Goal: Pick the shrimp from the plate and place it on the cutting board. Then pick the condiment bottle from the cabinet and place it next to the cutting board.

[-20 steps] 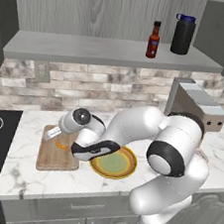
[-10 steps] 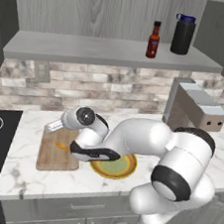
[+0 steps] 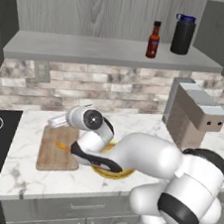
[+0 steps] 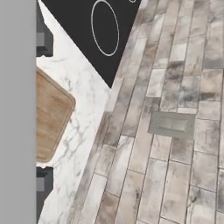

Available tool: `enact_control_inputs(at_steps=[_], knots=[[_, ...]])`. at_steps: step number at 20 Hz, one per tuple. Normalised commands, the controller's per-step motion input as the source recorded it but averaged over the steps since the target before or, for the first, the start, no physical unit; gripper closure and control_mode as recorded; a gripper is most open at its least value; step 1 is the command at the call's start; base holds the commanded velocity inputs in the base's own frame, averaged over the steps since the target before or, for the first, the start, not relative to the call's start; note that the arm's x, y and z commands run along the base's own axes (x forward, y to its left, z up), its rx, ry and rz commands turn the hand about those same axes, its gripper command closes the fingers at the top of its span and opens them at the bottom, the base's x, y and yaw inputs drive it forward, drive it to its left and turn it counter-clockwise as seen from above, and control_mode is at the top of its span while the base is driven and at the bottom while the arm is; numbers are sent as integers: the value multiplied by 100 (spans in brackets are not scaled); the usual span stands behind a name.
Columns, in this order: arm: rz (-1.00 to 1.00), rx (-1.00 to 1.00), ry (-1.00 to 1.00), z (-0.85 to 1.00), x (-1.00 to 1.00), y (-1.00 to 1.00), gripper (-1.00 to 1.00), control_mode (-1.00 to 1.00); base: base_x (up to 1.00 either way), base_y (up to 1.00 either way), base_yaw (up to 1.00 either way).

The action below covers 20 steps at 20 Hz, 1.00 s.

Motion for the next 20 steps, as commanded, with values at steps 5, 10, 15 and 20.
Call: enact_control_inputs(at_steps=[5,10,15,20], knots=[[-3,5,-7,35,-21,-22,-100,-100,0,0,0],[-3,0,-6,28,-15,-28,-100,-100,0,0,0],[-2,6,-3,34,-11,-32,-100,-100,0,0,0],[0,14,0,28,-9,-31,-100,-100,0,0,0]])
